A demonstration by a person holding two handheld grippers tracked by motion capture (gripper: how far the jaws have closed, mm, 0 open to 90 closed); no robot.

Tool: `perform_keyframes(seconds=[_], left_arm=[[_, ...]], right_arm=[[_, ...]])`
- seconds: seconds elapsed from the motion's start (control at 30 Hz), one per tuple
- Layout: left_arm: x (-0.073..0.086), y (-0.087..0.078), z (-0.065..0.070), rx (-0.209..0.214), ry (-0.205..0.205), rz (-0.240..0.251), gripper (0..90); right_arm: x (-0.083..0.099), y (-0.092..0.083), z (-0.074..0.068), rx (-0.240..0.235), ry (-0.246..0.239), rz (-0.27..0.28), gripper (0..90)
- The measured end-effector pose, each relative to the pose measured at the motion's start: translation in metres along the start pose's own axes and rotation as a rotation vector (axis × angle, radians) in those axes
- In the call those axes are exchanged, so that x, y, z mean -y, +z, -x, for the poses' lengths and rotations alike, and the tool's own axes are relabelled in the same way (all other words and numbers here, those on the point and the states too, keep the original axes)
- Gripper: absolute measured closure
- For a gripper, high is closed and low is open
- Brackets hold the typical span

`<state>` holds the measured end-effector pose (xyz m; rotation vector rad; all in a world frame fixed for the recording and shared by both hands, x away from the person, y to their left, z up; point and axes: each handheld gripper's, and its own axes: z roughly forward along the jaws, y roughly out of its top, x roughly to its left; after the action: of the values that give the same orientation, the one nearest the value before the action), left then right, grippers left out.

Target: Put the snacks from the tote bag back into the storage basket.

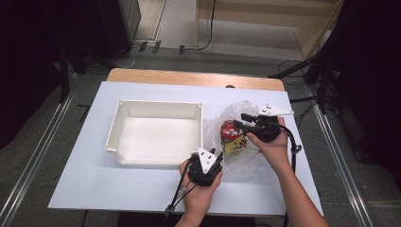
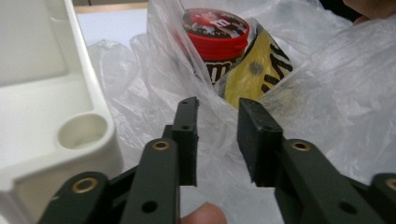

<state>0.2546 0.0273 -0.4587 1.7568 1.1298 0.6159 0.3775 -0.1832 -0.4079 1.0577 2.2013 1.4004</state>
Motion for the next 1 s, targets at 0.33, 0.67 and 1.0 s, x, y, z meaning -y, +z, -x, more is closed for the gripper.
perform_keyframes(seconds=[0.33, 0.67, 1.0], left_arm=[[0.000, 0.003, -0.008, 0.006, -0.002, -0.019, 85.6], [0.000, 0.007, -0.008, 0.025, 0.003, -0.045, 90.0], [-0.020, -0.003, -0.002, 0.006, -0.048, 0.070, 51.4]], right_arm=[[-0.007, 0.042, -0.005, 0.016, -0.031, -0.124, 54.4], [-0.023, 0.066, -0.004, -0.033, -0.096, -0.223, 90.0], [-0.031, 0.074, -0.024, -0.087, -0.134, -0.219, 90.0]])
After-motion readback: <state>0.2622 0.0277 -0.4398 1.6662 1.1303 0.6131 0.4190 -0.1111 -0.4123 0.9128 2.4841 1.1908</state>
